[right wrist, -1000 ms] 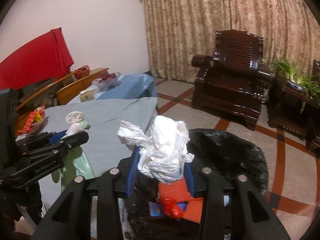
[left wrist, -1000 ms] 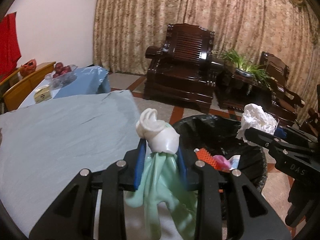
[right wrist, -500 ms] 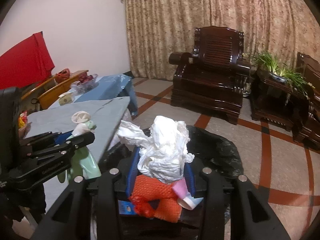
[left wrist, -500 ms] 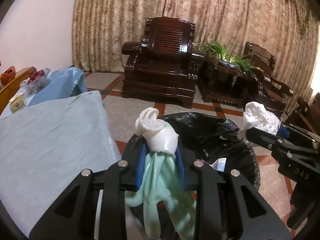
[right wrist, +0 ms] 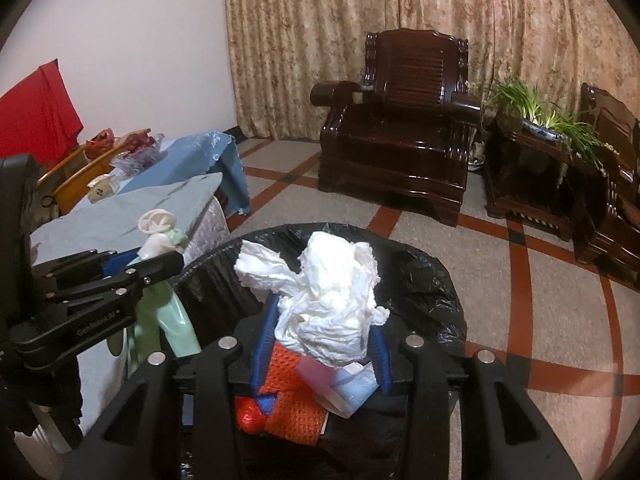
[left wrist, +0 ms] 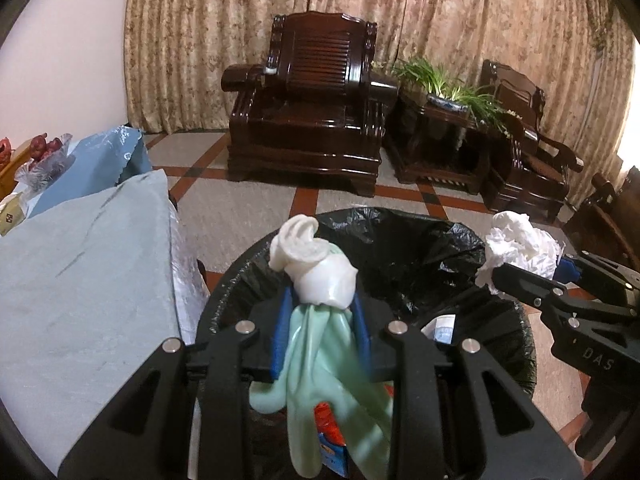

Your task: Collect trash

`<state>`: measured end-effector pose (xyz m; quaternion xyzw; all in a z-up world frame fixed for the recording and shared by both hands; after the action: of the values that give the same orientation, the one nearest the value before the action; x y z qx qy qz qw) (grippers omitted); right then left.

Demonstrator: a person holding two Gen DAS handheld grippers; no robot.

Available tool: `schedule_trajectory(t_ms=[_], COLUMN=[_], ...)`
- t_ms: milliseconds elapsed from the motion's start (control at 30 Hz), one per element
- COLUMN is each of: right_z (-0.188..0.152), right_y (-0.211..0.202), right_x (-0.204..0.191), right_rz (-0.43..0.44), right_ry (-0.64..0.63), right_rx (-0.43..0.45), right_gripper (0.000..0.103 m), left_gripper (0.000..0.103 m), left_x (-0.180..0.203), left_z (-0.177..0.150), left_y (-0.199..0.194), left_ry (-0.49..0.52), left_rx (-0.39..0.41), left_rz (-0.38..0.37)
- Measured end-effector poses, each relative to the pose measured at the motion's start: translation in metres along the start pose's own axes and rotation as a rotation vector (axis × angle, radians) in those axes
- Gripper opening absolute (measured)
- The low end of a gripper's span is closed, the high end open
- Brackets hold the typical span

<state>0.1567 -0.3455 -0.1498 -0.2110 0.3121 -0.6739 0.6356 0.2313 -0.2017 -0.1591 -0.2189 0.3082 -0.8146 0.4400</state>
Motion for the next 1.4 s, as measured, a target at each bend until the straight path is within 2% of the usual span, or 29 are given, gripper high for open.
schedule_trajectory(t_ms=[233,300,367,400,467,500,567,667,933,1400], right_z=[-0.003,-0.003,-0.002,-0.003,-0.003,-0.002,-0.002,-0.002,0.000,0.009], right_y=[0.013,0.015,0.016,0.016,0.015,0.014,0.011,0.006,-0.012,-0.052], right_x=[0.005,0.005,0.005,0.005,0.006,0.006,0.005,0.004,-0.007,-0.063], right_rz=[-0.005,-0.005,-0.010,-0.014,-0.016,-0.018,-0.021,-0.017,0.010,0.094], right_ry=[-0.003,0.000,0.001,0.002,0.001,-0.001,-0.004,-0.003,0.000,-0.062], right_rx=[-0.017,-0.020,-0.018,-0.017,-0.016,-0.012,-0.004,0.010,0.026,0.053], right_gripper=[0.046,0.049,0.060,0.062,0.070,0.072,0.085,0.097,0.097,0.097], left_gripper=[0.031,0.039,0.049,0.052,0.067,0.070,0.083,0.091,0.094,0.097], left_x=[-0.001,-0.002,-0.002,-0.005,-0.008,-0.010,-0.015,-0.022,-0.043,-0.076], left_z=[0.001,0.000,-0.001,-0.002,-0.002,-0.001,0.000,0.001,-0.010,-0.029], left_y=[0.013,0.014,0.018,0.019,0.016,0.013,0.005,-0.006,-0.039,-0.120], left_ry=[-0.013,-0.022,-0.036,-0.044,-0.046,-0.047,-0.041,-0.036,-0.054,-0.125], left_rx=[-0.025,-0.032,-0.049,-0.054,-0.043,-0.033,-0.013,0.012,0.019,0.090], left_rz=[-0.001,-0.011,-0.031,-0.027,-0.016,-0.011,0.012,0.035,0.026,0.176])
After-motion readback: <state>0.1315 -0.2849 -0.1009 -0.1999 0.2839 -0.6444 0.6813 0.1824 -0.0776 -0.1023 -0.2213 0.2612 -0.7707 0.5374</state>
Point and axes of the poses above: each gripper's, at about its wrist camera, not at the fingertips, and y roughly the way its jaws point, x to its right, z to its top, the point moved 5 cm from there along y, roughly the way its jaws point, and after that the axes turned 4 degrees about -x, right-handed, at the moved point
